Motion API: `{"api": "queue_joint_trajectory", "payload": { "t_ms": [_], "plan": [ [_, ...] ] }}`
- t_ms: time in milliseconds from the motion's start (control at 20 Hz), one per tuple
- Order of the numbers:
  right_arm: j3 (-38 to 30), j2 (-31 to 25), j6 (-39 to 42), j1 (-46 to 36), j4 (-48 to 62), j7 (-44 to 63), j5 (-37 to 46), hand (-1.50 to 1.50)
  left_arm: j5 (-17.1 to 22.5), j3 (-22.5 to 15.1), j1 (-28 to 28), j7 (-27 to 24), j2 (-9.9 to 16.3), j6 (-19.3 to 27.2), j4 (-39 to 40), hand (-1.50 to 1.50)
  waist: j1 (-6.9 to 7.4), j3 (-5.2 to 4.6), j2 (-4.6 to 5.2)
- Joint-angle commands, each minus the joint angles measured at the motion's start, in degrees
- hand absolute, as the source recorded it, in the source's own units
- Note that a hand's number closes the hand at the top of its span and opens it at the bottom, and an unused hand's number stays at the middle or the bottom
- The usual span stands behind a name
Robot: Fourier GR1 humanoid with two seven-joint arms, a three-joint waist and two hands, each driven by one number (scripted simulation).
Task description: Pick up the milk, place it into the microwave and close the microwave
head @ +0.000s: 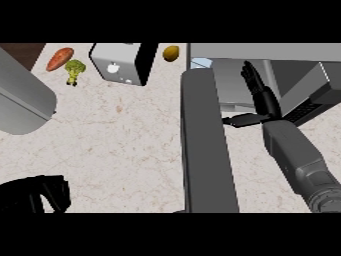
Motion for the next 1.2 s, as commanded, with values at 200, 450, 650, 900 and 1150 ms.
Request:
{"api": "queue_joint_trajectory", "payload": {
  "t_ms": [200, 450, 650, 900, 1150],
  "plan": [
    [0.6, -1.2, 7.6, 9.5, -4.1, -5.0, -0.7, -1.50, -2.6, -7.3, -0.9, 2.2, -0.6, 3.4, 0.8, 1.50, -1.37, -0.10, -0.77],
    [2.4, -1.1, 8.7, 14.5, -7.3, -5.4, -0.1, -1.50, -9.0, -16.0, -7.6, 3.9, -0.6, 9.4, 3.2, 1.50, -2.09, -0.11, -0.88],
    [2.3, -2.2, 9.9, 20.6, -13.2, -3.4, -2.0, -1.50, -11.0, -16.9, -11.7, 0.8, -0.6, 10.6, 9.7, 1.50, -3.00, -0.20, -1.21],
    [4.5, -2.3, 12.2, 29.6, -21.6, -4.3, -2.6, -1.50, -13.8, -22.0, -18.4, 3.3, -0.6, 15.1, 14.5, 1.50, -3.84, -0.23, -1.35],
    [5.3, -5.4, 15.6, 35.8, -30.2, -1.8, -4.6, -1.50, -18.6, -31.4, -22.5, -1.9, -0.6, 20.9, 23.4, 1.50, -4.01, -0.24, -1.30]
  ]
}}
